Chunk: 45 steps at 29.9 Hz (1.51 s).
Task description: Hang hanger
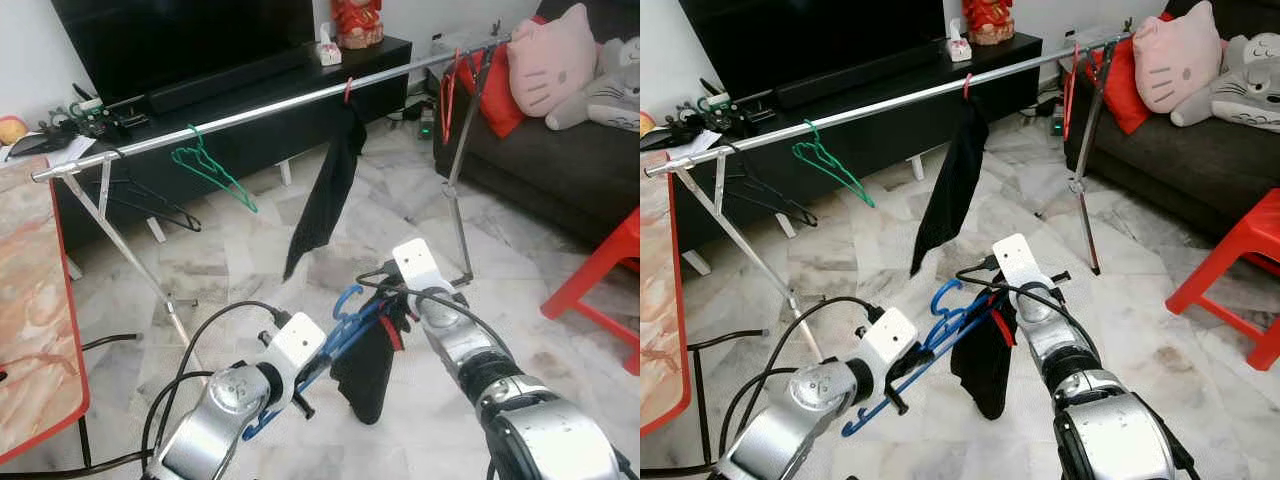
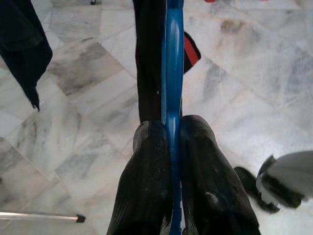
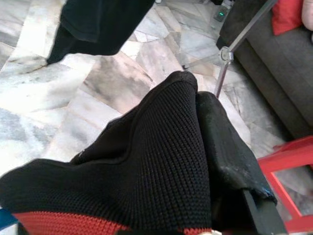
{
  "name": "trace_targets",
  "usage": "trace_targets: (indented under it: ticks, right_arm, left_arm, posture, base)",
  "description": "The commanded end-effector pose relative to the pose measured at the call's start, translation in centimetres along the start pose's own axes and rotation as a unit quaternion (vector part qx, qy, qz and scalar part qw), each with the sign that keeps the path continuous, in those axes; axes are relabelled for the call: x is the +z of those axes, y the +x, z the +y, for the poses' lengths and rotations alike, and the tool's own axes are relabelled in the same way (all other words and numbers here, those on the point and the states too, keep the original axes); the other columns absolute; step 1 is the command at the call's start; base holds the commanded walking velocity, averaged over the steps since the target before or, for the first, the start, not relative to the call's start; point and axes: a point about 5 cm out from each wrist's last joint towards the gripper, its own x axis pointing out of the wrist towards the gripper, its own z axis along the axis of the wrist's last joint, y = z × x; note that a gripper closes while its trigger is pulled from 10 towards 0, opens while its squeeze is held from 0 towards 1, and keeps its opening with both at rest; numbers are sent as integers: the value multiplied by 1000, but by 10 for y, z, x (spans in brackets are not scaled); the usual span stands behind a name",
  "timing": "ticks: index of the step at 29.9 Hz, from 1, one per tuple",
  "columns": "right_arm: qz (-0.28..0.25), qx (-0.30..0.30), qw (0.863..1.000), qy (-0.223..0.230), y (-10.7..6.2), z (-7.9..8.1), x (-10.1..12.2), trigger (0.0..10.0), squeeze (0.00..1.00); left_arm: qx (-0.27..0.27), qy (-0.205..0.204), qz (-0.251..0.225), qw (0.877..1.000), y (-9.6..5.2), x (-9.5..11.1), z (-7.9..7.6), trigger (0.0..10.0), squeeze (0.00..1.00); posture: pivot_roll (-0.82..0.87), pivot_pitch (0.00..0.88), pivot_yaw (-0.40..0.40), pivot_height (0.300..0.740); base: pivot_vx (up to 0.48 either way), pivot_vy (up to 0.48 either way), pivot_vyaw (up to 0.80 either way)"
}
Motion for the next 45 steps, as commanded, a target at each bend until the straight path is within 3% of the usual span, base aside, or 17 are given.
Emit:
trace_targets:
  ticks: [1,11,21,29,35,43,45]
  right_arm:
    - [-8,-6,1000,-2,1,-5,6,10000,0]
    - [-7,-8,1000,-2,1,-7,6,10000,0]
    - [4,32,999,-13,-1,7,-1,10000,0]
    - [9,32,999,-23,-1,5,-4,10000,0]
    - [11,30,999,-28,0,2,-3,10000,0]
    - [9,35,999,-27,0,5,0,10000,0]
    - [9,37,999,-26,0,7,0,10000,0]
  left_arm:
    - [-7,21,19,1000,-6,-5,-1,10000,0]
    - [18,29,23,999,-9,-5,5,10000,0]
    - [57,11,-18,998,-9,6,12,10000,0]
    - [-10,-14,-55,998,-9,13,-5,10000,0]
    - [-58,-10,-47,997,-12,9,-18,10000,0]
    - [16,-19,-42,999,-8,10,0,10000,0]
    - [56,-21,-24,998,-7,6,9,10000,0]
  posture:
    - [-103,0,66,740]
    - [-104,0,64,740]
    - [-103,0,61,740]
    - [-103,0,60,740]
    - [-101,0,60,740]
    - [-100,0,58,740]
    - [-99,0,60,740]
  base:
    - [0,0,0]
    - [0,0,0]
    - [0,0,0]
    - [0,0,0]
    - [0,0,0]
    - [0,0,0]
    - [0,0,0]
